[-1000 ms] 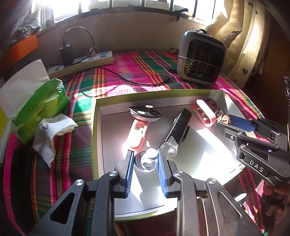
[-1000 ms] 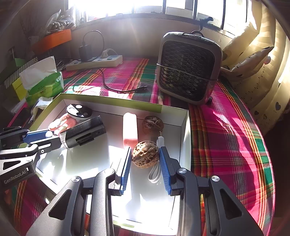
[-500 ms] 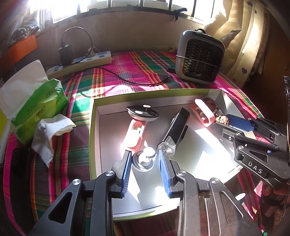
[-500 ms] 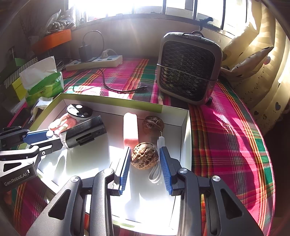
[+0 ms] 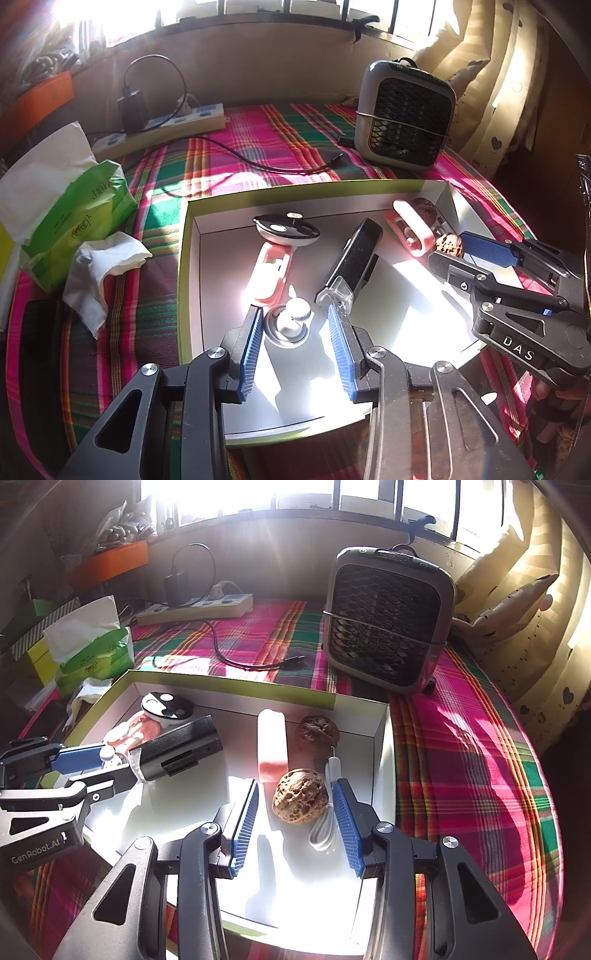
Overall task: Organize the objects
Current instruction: 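Lower the walnut and white cap into the box and open both grippers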
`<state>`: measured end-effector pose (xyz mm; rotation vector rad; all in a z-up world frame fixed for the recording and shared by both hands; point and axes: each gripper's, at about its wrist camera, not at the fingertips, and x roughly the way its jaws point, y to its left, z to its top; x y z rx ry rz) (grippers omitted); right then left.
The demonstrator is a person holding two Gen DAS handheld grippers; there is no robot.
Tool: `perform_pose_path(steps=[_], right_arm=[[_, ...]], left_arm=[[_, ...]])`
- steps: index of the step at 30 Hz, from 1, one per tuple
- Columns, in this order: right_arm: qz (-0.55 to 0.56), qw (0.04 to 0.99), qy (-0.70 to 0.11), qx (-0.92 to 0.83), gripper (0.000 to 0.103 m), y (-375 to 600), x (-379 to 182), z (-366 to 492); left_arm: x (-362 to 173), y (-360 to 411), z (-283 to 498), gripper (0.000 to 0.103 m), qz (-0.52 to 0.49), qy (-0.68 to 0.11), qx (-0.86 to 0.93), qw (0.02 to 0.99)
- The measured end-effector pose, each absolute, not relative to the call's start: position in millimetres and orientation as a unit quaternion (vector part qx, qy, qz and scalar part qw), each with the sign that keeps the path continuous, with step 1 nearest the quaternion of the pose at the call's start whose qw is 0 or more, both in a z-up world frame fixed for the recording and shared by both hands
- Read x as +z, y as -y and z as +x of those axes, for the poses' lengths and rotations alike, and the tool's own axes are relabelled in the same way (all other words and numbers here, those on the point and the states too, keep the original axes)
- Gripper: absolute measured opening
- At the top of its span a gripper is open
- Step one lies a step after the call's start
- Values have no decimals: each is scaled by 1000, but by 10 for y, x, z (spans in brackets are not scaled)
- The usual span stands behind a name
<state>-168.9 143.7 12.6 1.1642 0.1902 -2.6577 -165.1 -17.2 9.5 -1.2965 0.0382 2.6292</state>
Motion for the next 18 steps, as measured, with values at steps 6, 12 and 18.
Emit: perform_pose_path(steps=[6, 12, 18], right_arm=[[396, 117, -59, -909, 45, -1448, 130, -1676], [394, 118, -54, -910, 49, -1465, 146, -1663], [393, 119, -48, -911, 49, -1471, 164, -1632]], left_arm=[[102, 169, -1639, 38, -440, -12, 892, 107], [113, 170, -1627, 41, -439, -10, 892, 106], [132, 187, -1592, 42, -438, -8, 893, 105]])
